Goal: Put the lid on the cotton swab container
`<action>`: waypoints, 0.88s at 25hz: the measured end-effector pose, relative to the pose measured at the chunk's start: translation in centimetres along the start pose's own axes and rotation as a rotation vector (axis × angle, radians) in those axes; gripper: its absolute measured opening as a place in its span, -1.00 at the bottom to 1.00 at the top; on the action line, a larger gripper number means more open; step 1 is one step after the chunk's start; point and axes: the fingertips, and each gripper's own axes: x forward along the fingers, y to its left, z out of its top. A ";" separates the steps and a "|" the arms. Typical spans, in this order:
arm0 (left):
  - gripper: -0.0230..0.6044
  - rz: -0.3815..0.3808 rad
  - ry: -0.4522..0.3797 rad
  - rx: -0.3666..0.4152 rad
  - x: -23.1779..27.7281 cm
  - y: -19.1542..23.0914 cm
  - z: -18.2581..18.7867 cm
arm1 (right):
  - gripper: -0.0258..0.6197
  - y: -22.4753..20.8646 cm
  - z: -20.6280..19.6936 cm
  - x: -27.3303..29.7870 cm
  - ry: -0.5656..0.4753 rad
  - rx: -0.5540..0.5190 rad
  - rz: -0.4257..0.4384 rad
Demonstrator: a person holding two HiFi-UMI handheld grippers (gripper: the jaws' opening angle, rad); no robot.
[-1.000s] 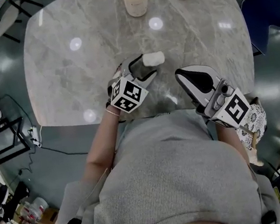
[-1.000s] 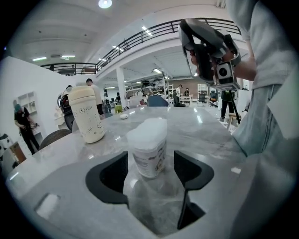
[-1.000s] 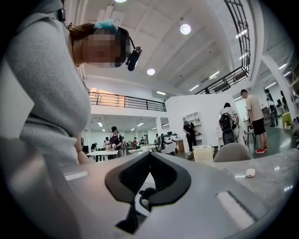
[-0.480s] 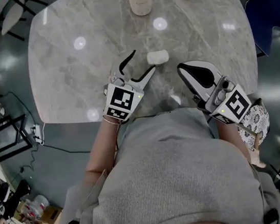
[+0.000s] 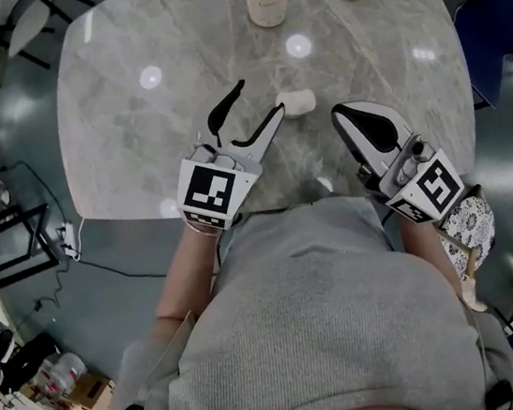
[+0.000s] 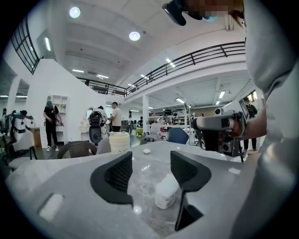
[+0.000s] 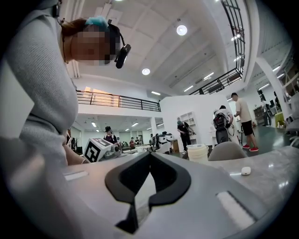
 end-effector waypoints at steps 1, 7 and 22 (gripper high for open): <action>-0.12 0.003 -0.006 -0.004 -0.1 0.1 0.2 | -0.91 0.0 0.0 0.0 -0.001 -0.002 -0.003; -0.34 0.012 -0.030 -0.005 -0.6 0.1 0.7 | -0.91 0.0 0.0 -0.3 -0.004 -0.004 -0.019; -0.93 0.075 -0.020 0.035 -1.7 -0.3 0.8 | -0.91 -0.6 0.3 -1.1 -0.028 0.016 -0.049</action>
